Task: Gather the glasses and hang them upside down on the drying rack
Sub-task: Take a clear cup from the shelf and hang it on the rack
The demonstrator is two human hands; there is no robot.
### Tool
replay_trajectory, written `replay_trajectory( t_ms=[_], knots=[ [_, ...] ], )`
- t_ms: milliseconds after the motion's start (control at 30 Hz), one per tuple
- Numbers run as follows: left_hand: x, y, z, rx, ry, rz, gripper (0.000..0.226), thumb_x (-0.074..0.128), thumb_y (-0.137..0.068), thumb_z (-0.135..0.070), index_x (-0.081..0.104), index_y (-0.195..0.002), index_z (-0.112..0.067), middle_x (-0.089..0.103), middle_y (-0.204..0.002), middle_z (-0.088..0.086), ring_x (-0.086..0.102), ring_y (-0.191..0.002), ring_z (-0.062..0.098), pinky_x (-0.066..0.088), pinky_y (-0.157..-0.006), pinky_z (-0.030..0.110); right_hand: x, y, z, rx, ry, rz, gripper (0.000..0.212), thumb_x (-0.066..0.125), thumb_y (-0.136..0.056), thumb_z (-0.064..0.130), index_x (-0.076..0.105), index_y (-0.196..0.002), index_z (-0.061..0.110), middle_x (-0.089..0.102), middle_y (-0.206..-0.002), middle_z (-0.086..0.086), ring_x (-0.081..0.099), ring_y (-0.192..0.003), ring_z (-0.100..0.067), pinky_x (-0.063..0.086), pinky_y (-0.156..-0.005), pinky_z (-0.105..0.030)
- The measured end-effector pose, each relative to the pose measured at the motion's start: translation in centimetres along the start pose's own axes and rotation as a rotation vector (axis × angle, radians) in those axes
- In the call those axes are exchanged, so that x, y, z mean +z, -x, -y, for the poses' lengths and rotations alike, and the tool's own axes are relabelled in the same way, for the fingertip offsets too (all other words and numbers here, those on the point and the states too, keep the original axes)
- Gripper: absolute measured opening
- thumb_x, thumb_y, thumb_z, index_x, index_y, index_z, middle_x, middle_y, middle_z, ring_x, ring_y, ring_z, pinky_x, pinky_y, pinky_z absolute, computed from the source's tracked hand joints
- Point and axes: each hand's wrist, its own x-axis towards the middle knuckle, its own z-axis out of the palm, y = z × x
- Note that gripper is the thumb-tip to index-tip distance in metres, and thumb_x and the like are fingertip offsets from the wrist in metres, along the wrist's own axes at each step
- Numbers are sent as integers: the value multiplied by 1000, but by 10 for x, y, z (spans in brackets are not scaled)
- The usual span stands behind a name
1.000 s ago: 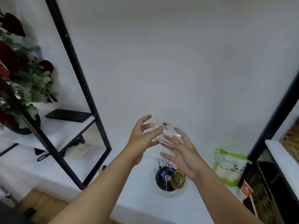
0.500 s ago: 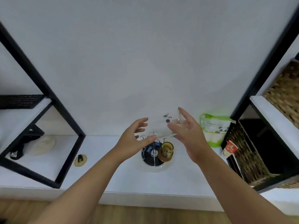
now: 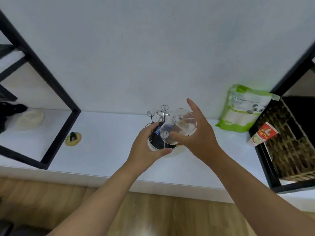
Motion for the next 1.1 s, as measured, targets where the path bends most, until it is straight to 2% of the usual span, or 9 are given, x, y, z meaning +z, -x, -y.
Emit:
replay_trajectory(
  t_ms=[100, 233, 367, 433, 533, 667, 800, 933, 1100],
  knots=[
    [15, -11, 20, 7, 11, -48, 92, 95, -68, -43, 45, -145, -41, 44, -130, -40, 43, -120, -22, 33, -91, -4, 22, -10, -21, -38, 83, 32, 103, 91, -74, 34, 31, -157, 46, 59, -124, 10, 59, -115, -3, 42, -85, -14],
    [33, -21, 48, -23, 45, -91, 93, 93, -68, -48, 45, -147, -39, 48, -133, -35, 50, -126, -5, 38, -96, 5, 46, -25, -42, -81, 194, 47, 95, 87, -77, 38, 37, -158, 33, 56, -133, 3, 57, -119, -9, 40, -85, -14],
    [45, -29, 66, -58, 45, -131, 93, 90, -67, -56, 47, -147, -35, 53, -137, -22, 52, -126, 0, 45, -99, 19, 64, -31, -59, -55, 271, 81, 92, 81, -74, 49, 41, -155, 33, 57, -129, 5, 55, -123, -19, 48, -95, -33],
    [48, -33, 74, -66, 46, -146, 88, 90, -68, -55, 50, -143, -35, 55, -133, -22, 53, -123, 1, 46, -98, 20, 69, -32, -64, -73, 303, 95, 91, 81, -74, 49, 44, -155, 31, 60, -124, 7, 52, -119, -15, 45, -96, -34],
    [53, -40, 85, -65, 37, -155, 79, 90, -70, -52, 54, -138, -35, 59, -129, -21, 57, -118, 1, 49, -95, 19, 73, -35, -68, -135, 363, 89, 89, 88, -74, 37, 49, -153, 20, 65, -119, 2, 43, -107, -3, 39, -100, -32],
    [56, -47, 94, -66, 55, -150, 65, 87, -72, -51, 57, -129, -42, 63, -119, -25, 59, -110, -4, 46, -85, 12, 80, -41, -76, -160, 449, 93, 90, 85, -72, 43, 50, -152, 18, 68, -121, -2, 51, -118, -18, 41, -109, -45],
    [58, -49, 99, -41, 47, -143, 52, 85, -71, -54, 52, -111, -61, 62, -109, -31, 59, -106, -8, 46, -82, 6, 86, -44, -86, -194, 481, 87, 92, 71, -66, 55, 51, -150, 23, 68, -116, 3, 56, -114, -21, 39, -109, -45],
    [62, -48, 112, -50, 41, -140, 55, 87, -74, -49, 54, -118, -50, 63, -110, -27, 59, -106, -7, 45, -80, 4, 90, -43, -95, -178, 461, 89, 91, 82, -65, 50, 52, -148, 27, 66, -118, 7, 47, -117, -14, 38, -108, -42],
    [68, -48, 126, -81, 22, -113, 60, 84, -74, -58, 52, -124, -51, 60, -112, -33, 56, -109, -9, 44, -81, 3, 95, -42, -106, -181, 565, 129, 85, 76, -66, 61, 55, -141, 27, 68, -126, 5, 45, -138, -25, 34, -114, -58]
  ],
)
